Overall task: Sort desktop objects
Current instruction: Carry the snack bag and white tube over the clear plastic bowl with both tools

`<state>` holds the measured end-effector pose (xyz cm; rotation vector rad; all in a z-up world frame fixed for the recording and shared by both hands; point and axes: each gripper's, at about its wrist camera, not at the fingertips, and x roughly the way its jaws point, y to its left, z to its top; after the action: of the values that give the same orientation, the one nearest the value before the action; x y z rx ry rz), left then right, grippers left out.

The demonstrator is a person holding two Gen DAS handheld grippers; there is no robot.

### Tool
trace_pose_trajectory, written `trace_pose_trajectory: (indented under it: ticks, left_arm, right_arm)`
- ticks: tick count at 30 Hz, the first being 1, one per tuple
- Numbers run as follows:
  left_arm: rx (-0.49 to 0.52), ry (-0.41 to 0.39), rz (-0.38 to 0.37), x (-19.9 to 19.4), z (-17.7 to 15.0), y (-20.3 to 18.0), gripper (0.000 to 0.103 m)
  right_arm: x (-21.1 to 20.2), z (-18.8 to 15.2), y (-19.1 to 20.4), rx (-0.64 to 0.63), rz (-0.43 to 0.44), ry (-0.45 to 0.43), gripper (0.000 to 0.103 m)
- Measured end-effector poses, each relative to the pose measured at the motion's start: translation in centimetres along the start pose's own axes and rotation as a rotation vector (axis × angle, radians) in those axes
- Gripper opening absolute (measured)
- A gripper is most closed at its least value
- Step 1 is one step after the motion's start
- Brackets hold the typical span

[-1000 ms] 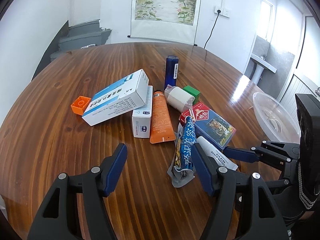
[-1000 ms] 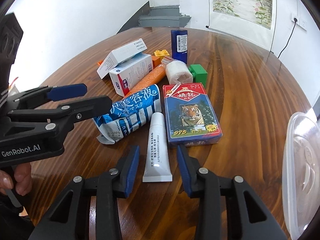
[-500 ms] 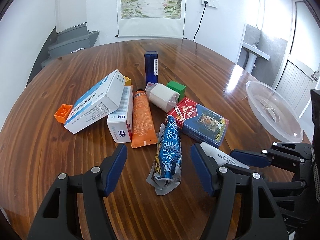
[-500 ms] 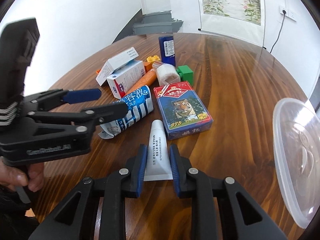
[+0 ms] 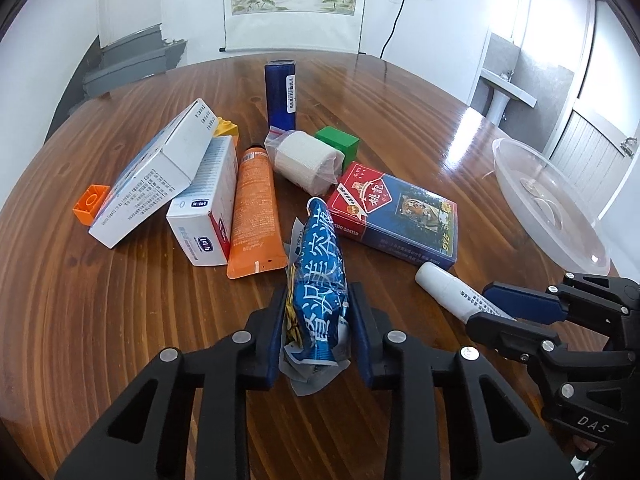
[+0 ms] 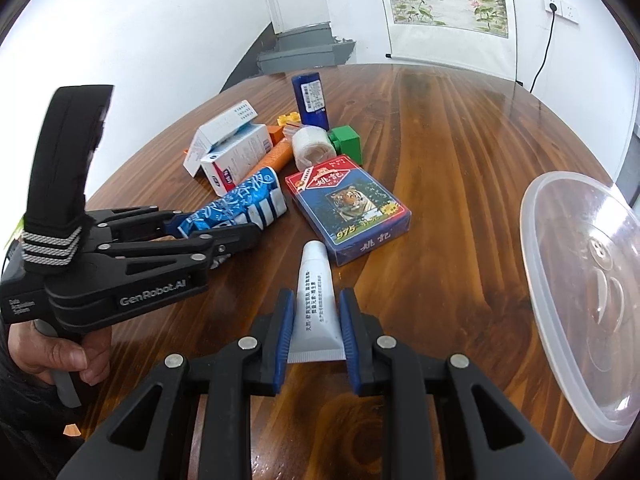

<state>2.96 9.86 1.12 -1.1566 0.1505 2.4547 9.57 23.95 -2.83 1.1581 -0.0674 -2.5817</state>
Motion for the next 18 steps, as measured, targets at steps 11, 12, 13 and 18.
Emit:
trace_pose_trajectory:
  ticks: [11,12,13,18]
  left_arm:
    - [-0.057,-0.032,-0.071,-1.0,-0.2,1.3,0.031]
    - [-0.059,-0.036,-0.076,-1.1,-0.2,1.3,0.031]
    - [-0.061,-0.039,-0.082,-1.1,-0.3,1.4,0.031]
    - [-0.066,-0.053,-0.09,-1.4,-0.5,1.5,0.031]
  right_arm:
    - [1.6,0.8,0.5,-0.018,-0.061,0.042,0.028]
    - [1.8,0.9,0.6,-0.026,-0.068,0.045,0.028]
    - [1.9,1.0,0.8,-0.037,-0.078,0.045,0.028]
    - [2.6,1.1,1.7,-0.097,-0.127,0.049,0.027]
